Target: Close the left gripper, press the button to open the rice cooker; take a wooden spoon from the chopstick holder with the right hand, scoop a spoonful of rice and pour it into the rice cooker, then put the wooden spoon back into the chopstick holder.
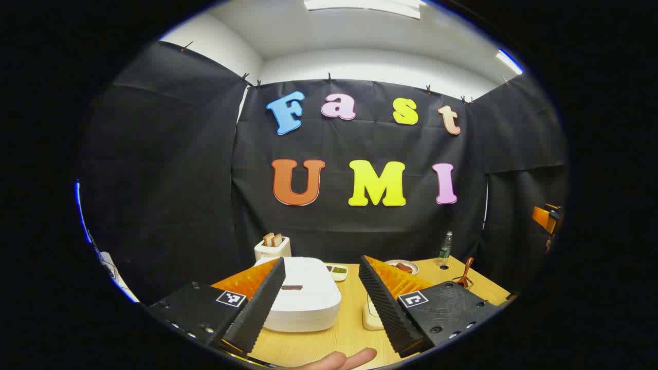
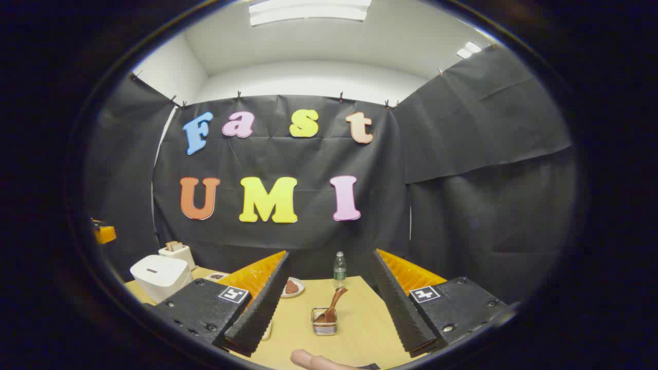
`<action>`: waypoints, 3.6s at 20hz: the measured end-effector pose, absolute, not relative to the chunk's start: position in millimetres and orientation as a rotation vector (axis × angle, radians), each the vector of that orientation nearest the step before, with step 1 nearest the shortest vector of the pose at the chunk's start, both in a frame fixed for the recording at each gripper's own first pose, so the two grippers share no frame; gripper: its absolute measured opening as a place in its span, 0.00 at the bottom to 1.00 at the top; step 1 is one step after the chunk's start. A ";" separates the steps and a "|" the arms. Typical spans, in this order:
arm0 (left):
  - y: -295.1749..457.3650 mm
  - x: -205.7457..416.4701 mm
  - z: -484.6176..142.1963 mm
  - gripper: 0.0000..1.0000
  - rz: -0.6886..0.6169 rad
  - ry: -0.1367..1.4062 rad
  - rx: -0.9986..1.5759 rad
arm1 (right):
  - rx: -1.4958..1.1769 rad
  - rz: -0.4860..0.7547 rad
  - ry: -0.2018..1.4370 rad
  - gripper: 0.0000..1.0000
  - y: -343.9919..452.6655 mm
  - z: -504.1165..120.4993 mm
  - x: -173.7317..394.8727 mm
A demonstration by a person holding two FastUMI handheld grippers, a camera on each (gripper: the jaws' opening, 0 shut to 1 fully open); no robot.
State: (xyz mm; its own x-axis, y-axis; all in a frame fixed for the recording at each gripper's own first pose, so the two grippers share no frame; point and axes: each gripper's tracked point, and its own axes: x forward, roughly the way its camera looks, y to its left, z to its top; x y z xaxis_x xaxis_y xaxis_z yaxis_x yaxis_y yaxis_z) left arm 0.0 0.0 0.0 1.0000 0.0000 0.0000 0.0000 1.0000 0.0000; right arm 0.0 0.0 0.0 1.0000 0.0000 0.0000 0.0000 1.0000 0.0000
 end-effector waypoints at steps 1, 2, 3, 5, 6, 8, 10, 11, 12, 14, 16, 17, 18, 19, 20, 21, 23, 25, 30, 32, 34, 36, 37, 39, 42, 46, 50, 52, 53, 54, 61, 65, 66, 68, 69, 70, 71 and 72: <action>-2.4 0.5 -0.2 0.92 -0.005 -0.006 0.011 | 0.001 0.003 0.009 0.98 -0.8 -3.5 1.7; -5.8 -0.7 0.6 0.92 -0.012 -0.011 0.023 | 0.003 0.003 0.020 0.98 -3.1 -8.3 4.1; -8.7 -1.4 -0.2 0.92 -0.016 -0.014 0.038 | 0.007 0.001 0.030 0.98 -5.8 -11.2 6.6; -8.4 3.1 -1.4 0.92 -0.003 -0.020 0.067 | 0.024 0.021 0.057 0.99 -5.2 -19.7 6.9; -8.3 3.7 -3.4 0.93 0.002 -0.017 0.078 | 0.030 0.030 0.065 0.99 -5.1 -23.3 8.2; -9.5 7.3 -6.7 0.93 0.014 -0.007 0.074 | 0.054 0.038 0.073 0.99 -7.3 -27.5 10.6; -10.1 8.8 -7.5 0.93 0.025 -0.001 0.076 | 0.062 0.040 0.080 0.99 -9.5 -33.0 11.9; -6.1 9.4 -4.3 0.93 0.047 -0.009 0.079 | 0.059 0.036 0.077 0.98 -12.4 -32.5 13.6; -3.6 9.6 -0.4 0.94 0.065 -0.028 0.084 | 0.054 0.035 0.073 0.99 -13.2 -32.0 13.8; -4.0 10.9 -2.3 0.95 0.079 -0.031 0.080 | 0.038 0.032 0.058 0.98 -16.3 -30.7 14.1; -11.3 12.4 -3.6 0.95 0.040 -0.020 0.050 | 0.016 0.030 0.051 0.99 -17.8 -32.0 15.5; -14.3 13.9 -4.2 0.95 0.021 -0.013 0.039 | 0.010 0.028 0.048 0.98 -19.1 -32.0 15.7; -14.1 16.1 -6.9 0.95 0.013 -0.003 0.038 | 0.007 0.028 0.046 0.99 -19.6 -32.5 16.5; -11.8 20.3 -7.8 0.95 0.004 -0.002 0.042 | 0.002 0.030 0.042 0.99 -19.7 -32.0 17.1; -13.2 21.9 -9.5 0.94 -0.008 0.006 0.047 | -0.002 0.030 0.037 0.99 -21.1 -32.2 18.2; -16.7 26.5 -11.9 0.75 -0.026 0.005 0.053 | -0.008 0.027 0.032 0.99 -22.9 -31.9 20.1; -13.4 33.5 -11.1 0.63 -0.029 -0.010 0.085 | -0.008 0.015 0.031 0.98 -27.2 -34.1 25.0; -13.3 38.7 -18.5 0.55 -0.039 -0.004 0.090 | 0.000 0.017 0.030 0.99 -26.1 -37.0 31.4; -3.2 57.7 -24.4 0.17 -0.045 -0.019 0.062 | -0.025 0.015 0.024 0.98 -24.4 -52.2 50.0; 10.0 67.8 -32.3 0.22 -0.010 -0.008 0.077 | -0.037 0.015 0.028 0.99 -23.1 -62.4 56.4; 22.5 78.8 -37.1 0.22 0.028 -0.013 0.102 | -0.033 0.039 0.040 0.99 -15.7 -71.7 60.9; 24.5 89.2 -50.6 0.22 0.022 0.015 0.109 | -0.032 0.045 0.052 0.99 -14.6 -80.9 67.0; 27.7 97.3 -51.8 0.22 0.033 0.022 0.123 | -0.035 0.044 0.055 0.99 -14.4 -84.6 70.1; 43.4 113.7 -75.3 0.00 0.069 0.080 0.110 | -0.047 0.037 0.060 0.98 -13.6 -89.7 74.8; 42.2 134.1 -99.2 0.00 0.051 0.166 0.101 | -0.054 0.028 0.061 0.99 -13.9 -92.9 78.8; 52.9 161.7 -128.7 0.00 0.076 0.273 0.111 | -0.056 0.019 0.050 0.99 -17.9 -91.5 78.8; 63.8 180.2 -158.7 0.00 0.105 0.381 0.093 | -0.059 0.007 0.050 0.99 -24.3 -96.0 76.5; 72.6 185.8 -174.2 0.00 0.135 0.437 0.079 | -0.060 0.003 0.054 0.98 -27.5 -98.6 76.6; 77.5 187.3 -178.3 0.00 0.147 0.452 0.068 | -0.059 0.001 0.056 0.99 -29.8 -99.2 77.4; 81.4 186.7 -185.3 0.00 0.160 0.477 0.048 | -0.059 -0.002 0.059 0.99 -32.1 -100.9 76.9; 80.8 173.1 -188.2 0.00 0.179 0.521 0.002 | -0.048 -0.008 0.075 0.99 -42.7 -110.1 75.1; 81.4 172.9 -191.8 0.00 0.188 0.537 -0.014 | -0.037 0.001 0.081 0.99 -43.2 -110.9 70.3; 80.2 169.7 -196.3 0.00 0.189 0.560 -0.016 | -0.038 0.005 0.081 0.99 -42.5 -111.3 67.9; 80.3 170.9 -197.0 0.00 0.190 0.553 -0.003 | -0.040 0.013 0.077 0.99 -41.7 -109.0 61.4; 80.8 171.7 -193.7 0.00 0.190 0.537 0.002 | -0.044 0.012 0.074 0.99 -43.1 -107.2 58.4; 80.9 170.5 -196.5 0.00 0.191 0.544 -0.001 | -0.047 0.009 0.072 0.99 -44.7 -107.5 56.3; 80.9 170.9 -194.8 0.01 0.191 0.537 -0.004 | -0.049 0.006 0.072 0.98 -46.4 -106.6 54.0; 81.1 173.0 -193.8 0.00 0.189 0.534 -0.002 | -0.051 0.005 0.074 0.99 -47.7 -106.8 51.1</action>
